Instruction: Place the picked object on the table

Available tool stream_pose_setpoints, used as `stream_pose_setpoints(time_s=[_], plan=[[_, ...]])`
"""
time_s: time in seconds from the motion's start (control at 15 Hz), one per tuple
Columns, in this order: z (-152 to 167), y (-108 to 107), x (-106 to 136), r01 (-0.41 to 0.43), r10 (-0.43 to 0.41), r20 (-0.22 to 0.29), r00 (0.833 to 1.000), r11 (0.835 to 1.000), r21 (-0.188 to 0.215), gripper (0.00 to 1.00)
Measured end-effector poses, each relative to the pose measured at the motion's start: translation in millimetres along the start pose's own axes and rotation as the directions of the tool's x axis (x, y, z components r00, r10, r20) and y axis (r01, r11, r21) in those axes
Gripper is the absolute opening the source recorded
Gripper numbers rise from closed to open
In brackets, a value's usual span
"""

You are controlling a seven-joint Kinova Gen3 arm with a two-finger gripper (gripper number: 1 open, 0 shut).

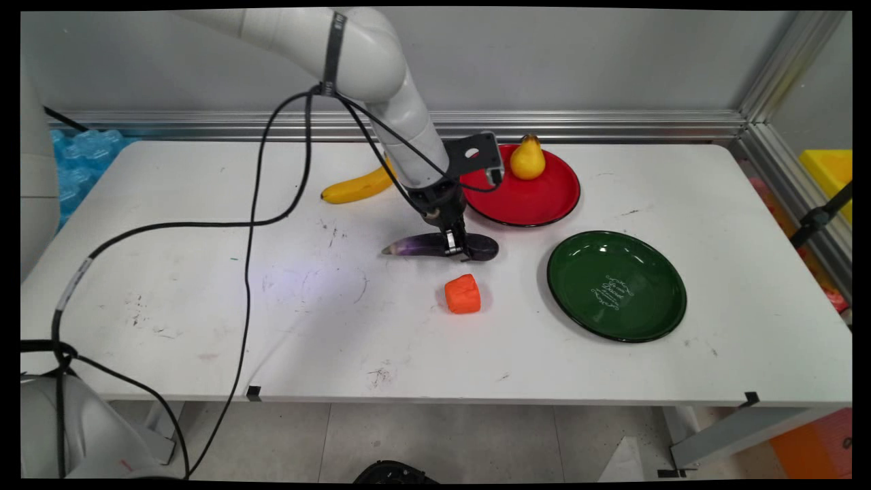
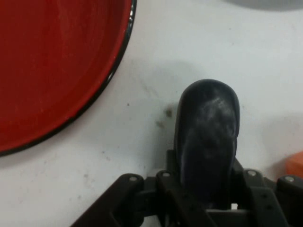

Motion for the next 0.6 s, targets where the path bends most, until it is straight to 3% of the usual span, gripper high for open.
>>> stream_pose_setpoints(time_s=[0.13, 0.2, 0.6], plan=[[7, -2, 3, 0.0, 0.0, -0.003, 1.0, 1.0, -0.01, 0.0], [10, -3, 5, -0.005, 0.004, -0.01, 1.0, 1.0, -0.02, 1.0], [4, -9, 13, -0.044, 0.043, -0.029, 0.999, 0.999, -0.029, 1.0]])
